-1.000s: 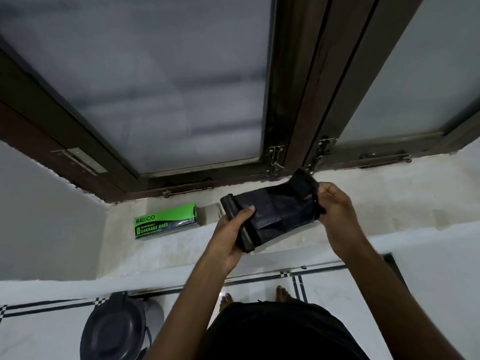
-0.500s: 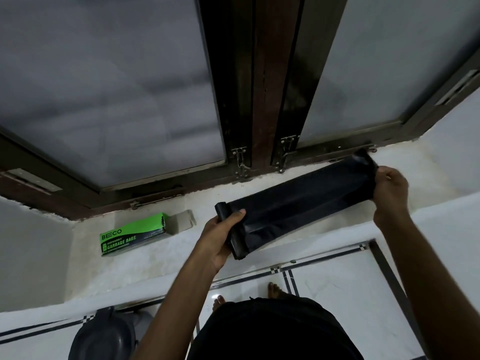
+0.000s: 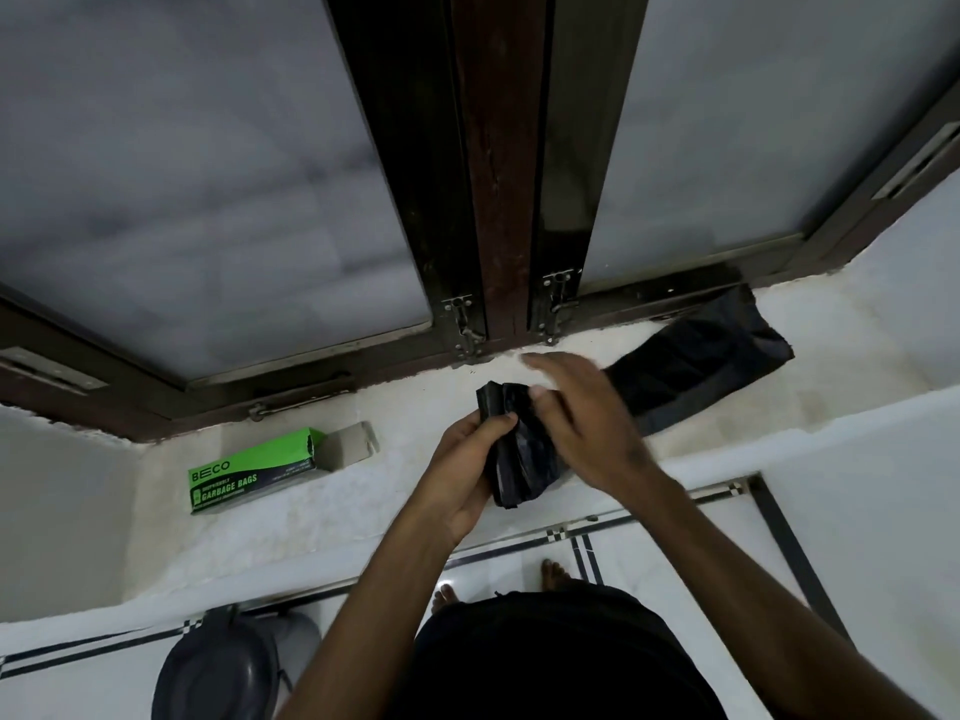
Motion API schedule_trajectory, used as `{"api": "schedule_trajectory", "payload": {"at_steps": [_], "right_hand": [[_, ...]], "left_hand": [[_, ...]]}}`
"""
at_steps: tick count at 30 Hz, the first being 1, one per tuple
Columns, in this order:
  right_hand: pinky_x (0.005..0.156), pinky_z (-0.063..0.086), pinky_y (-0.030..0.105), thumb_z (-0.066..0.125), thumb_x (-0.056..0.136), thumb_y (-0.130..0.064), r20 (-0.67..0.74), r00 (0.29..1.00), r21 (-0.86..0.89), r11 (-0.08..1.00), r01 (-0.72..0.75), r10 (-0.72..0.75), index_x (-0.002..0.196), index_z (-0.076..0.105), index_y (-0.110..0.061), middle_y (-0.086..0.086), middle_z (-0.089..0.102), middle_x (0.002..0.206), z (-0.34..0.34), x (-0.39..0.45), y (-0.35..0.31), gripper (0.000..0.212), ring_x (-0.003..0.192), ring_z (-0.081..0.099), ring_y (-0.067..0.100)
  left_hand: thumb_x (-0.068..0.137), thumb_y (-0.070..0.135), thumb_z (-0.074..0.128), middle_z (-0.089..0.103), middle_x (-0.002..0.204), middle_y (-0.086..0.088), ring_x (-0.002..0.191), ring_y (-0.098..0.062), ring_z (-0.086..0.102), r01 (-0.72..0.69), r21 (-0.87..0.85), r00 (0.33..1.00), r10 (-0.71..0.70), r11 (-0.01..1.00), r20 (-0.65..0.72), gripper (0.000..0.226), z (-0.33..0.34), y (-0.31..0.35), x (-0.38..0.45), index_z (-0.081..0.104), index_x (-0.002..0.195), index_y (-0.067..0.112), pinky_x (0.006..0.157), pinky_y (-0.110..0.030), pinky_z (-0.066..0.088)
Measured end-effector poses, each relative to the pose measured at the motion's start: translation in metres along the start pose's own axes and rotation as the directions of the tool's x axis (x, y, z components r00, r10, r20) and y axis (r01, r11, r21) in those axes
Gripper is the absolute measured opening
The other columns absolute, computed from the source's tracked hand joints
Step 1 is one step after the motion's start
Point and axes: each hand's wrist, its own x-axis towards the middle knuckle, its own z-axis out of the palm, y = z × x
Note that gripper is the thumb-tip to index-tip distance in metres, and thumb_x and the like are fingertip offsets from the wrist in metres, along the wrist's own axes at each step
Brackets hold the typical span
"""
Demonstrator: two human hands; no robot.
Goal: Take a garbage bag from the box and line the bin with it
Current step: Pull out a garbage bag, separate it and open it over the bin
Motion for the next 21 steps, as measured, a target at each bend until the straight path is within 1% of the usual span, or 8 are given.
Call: {"api": "schedule_trajectory", "payload": {"at_steps": [1,3,5,7,10,13,16,21], "right_hand": [[0.099,0.041,0.026,0.045,0.101,-0.032,0.088,0.996,0.033,0.999,0.016,-0.019,0.133,0.054,-0.023,-0.001,0.065,0.121,0.007,0.004,-0.003,0.035,0.115,0.054,0.010],[0.081,0.053,0.034,0.045,0.099,-0.046,0.192,0.981,0.109,0.993,-0.032,0.010,0.118,0.060,-0.029,-0.006,0.071,0.097,0.009,0.011,-0.001,0.030,0.092,0.065,0.008],[0.066,0.053,0.038,0.049,0.094,-0.055,0.216,0.976,0.115,0.992,-0.058,0.033,0.094,0.064,-0.027,-0.007,0.069,0.076,0.002,0.017,0.009,0.032,0.072,0.066,0.007],[0.061,0.052,0.037,0.056,0.088,-0.059,0.222,0.975,0.050,0.998,-0.043,0.031,0.080,0.063,-0.023,-0.006,0.066,0.067,-0.007,0.019,0.019,0.038,0.066,0.063,0.007],[0.061,0.052,0.034,0.063,0.081,-0.062,0.219,0.975,-0.043,0.999,-0.015,0.024,0.075,0.064,-0.024,-0.008,0.065,0.067,-0.022,0.022,0.032,0.039,0.066,0.062,0.005],[0.062,0.053,0.034,0.064,0.078,-0.066,0.220,0.975,-0.065,0.998,-0.019,0.033,0.077,0.065,-0.026,-0.010,0.068,0.071,-0.034,0.023,0.042,0.039,0.069,0.064,0.005],[0.061,0.053,0.035,0.062,0.076,-0.069,0.210,0.977,-0.104,0.995,-0.011,0.033,0.076,0.064,-0.027,-0.011,0.067,0.070,-0.047,0.021,0.049,0.041,0.068,0.063,0.004],[0.062,0.055,0.035,0.062,0.074,-0.069,0.137,0.990,-0.111,0.994,-0.022,0.038,0.078,0.066,-0.028,-0.012,0.069,0.072,-0.066,0.021,0.058,0.041,0.069,0.065,0.005]], "left_hand": [[0.099,0.015,0.056,0.076,0.098,-0.010,0.087,-0.020,0.073,-0.008,-0.005,1.000,0.008,1.000,0.014,0.020,0.001,0.000,-0.001,0.069,0.113,0.008,0.074,-0.031,0.060],[0.099,0.015,0.055,0.075,0.102,-0.013,0.091,-0.022,0.072,-0.011,-0.034,1.000,0.011,0.999,0.015,0.023,-0.001,0.001,-0.003,0.069,0.116,0.008,0.080,-0.035,0.059],[0.098,0.018,0.053,0.072,0.108,-0.015,0.100,-0.028,0.067,0.030,-0.097,1.000,-0.029,0.995,0.008,0.026,-0.008,0.001,-0.003,0.068,0.116,0.009,0.094,-0.043,0.053],[0.095,0.025,0.050,0.069,0.107,-0.013,0.103,-0.031,0.062,0.098,-0.148,0.995,-0.096,0.984,0.020,0.029,-0.012,0.001,-0.003,0.068,0.113,0.010,0.098,-0.047,0.048],[0.093,0.040,0.051,0.069,0.098,-0.009,0.097,-0.028,0.063,0.130,-0.205,0.991,-0.129,0.970,0.019,0.039,-0.013,0.001,-0.003,0.068,0.112,0.011,0.082,-0.041,0.055],[0.094,0.047,0.058,0.074,0.102,-0.005,0.100,-0.025,0.067,0.126,-0.166,0.991,-0.130,0.978,-0.012,0.043,-0.010,-0.001,-0.002,0.069,0.118,0.013,0.087,-0.041,0.057],[0.091,0.039,0.067,0.078,0.105,-0.005,0.102,-0.024,0.071,0.092,-0.027,0.995,-0.093,0.995,-0.047,0.034,-0.008,-0.004,0.001,0.071,0.116,0.015,0.087,-0.038,0.057],[0.088,0.021,0.073,0.078,0.102,-0.010,0.094,-0.024,0.074,0.077,-0.033,0.991,-0.080,0.996,-0.109,0.030,-0.015,-0.007,0.005,0.070,0.114,0.007,0.077,-0.033,0.057]]}}
